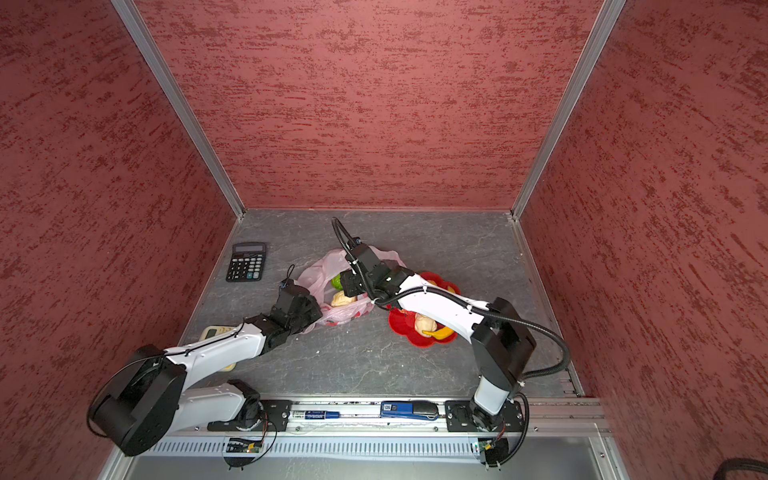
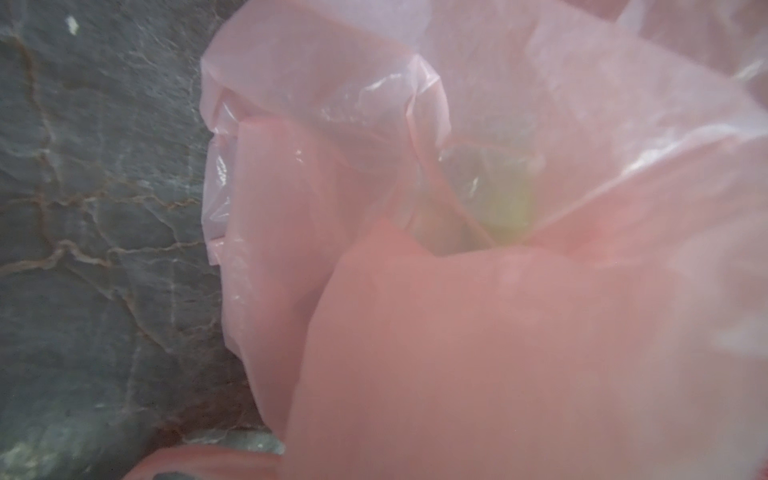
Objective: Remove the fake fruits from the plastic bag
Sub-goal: 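Lower the right gripper into the bag toward the pale round fruit, then close the right gripper on the pale round fruit inside the bag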
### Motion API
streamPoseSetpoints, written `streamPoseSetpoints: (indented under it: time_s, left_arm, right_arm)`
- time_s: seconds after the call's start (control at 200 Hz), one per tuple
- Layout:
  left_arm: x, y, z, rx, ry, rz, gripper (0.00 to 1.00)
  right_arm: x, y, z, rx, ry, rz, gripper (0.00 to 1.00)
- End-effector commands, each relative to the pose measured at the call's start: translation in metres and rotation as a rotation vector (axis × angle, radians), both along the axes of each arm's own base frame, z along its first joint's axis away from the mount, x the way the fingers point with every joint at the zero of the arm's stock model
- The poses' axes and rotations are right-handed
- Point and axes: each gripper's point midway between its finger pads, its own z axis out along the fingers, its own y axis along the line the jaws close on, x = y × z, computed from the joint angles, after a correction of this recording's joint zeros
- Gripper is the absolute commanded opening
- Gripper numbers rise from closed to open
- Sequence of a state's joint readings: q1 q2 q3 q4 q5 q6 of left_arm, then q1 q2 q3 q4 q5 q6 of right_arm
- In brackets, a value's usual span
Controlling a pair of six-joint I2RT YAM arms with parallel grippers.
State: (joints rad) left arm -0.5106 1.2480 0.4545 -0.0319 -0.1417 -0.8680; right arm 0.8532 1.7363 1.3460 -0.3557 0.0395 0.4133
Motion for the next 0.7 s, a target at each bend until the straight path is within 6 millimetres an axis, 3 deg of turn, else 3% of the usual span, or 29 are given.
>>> streamPoseSetpoints:
  time_s: [0.0,0.21,0.691]
  left_arm:
    - [0.004,0.001,0.009,0.001,-0.023,0.017,0.01]
    - [0.002,0.002,0.012,0.003,-0.027,0.017,0.01]
    - [0.002,0.002,0.010,0.005,-0.024,0.014,0.01]
  right_arm:
    - [0.005,0.015,-0.017,0.000,0.036,0.017,0.58]
    - [0.013,0.026,-0.041,-0.060,0.068,0.034,0.61]
    - [0.013,0.025,-0.079,-0.112,0.142,0.009,0.69]
